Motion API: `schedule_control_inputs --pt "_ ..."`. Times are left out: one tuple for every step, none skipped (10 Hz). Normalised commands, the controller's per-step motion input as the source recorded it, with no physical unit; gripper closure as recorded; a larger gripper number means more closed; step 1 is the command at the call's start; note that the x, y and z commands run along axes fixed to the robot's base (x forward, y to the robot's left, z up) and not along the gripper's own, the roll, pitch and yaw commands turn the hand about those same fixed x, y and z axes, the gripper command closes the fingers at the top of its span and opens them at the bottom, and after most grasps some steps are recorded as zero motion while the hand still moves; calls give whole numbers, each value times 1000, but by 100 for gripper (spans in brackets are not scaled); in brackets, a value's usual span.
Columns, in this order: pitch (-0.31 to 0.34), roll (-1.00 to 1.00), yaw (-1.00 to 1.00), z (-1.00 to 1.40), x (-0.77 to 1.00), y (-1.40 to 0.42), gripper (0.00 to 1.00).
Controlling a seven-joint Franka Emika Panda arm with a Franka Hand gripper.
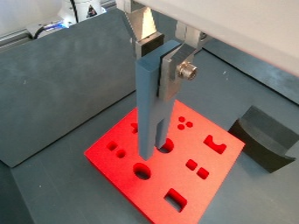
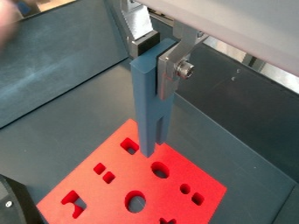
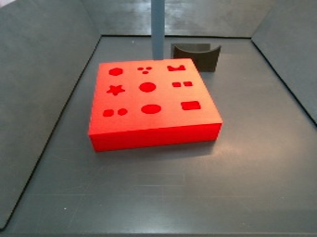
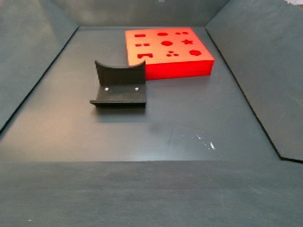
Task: Insert the double-square object.
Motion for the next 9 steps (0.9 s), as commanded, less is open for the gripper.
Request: schedule_control_inputs --pt "0 0 -729 0 11 -29 100" --pt "0 0 -1000 -17 0 0 100" --pt "0 0 -1000 -17 0 0 100" --pt "-10 0 -1000 0 0 0 100" --pt "-16 0 -1000 0 0 0 100" --pt "-1 0 -1000 -11 0 0 100" --pt "0 11 -1000 -60 0 0 100" --pt "-3 21 -1000 -89 0 0 100" --pt "0 20 -991 -126 94 71 100"
